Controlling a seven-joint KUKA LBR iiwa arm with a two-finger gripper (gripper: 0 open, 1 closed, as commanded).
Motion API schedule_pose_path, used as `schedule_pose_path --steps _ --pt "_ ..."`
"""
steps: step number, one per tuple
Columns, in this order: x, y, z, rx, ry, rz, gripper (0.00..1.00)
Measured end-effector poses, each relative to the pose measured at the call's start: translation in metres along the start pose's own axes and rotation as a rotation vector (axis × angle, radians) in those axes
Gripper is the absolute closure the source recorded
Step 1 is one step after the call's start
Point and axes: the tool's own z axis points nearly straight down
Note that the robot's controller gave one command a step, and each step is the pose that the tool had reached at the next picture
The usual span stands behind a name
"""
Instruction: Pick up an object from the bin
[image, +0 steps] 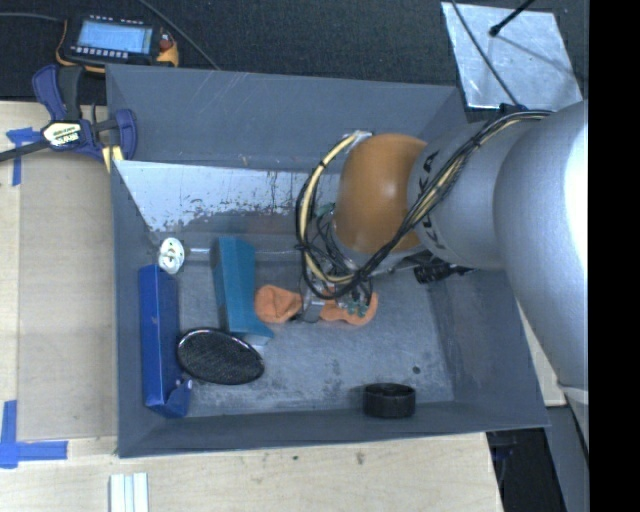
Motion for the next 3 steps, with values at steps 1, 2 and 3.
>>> schedule_pose_path --steps 1,2,3 --pt "0.0 0.0 0.0 0.0 0.0 0.0 1.0" --pt "0.0 0.0 0.0 0.0 0.0 0.0 1.0" --pt "0.0 0.0 0.0 0.0 0.0 0.0 1.0"
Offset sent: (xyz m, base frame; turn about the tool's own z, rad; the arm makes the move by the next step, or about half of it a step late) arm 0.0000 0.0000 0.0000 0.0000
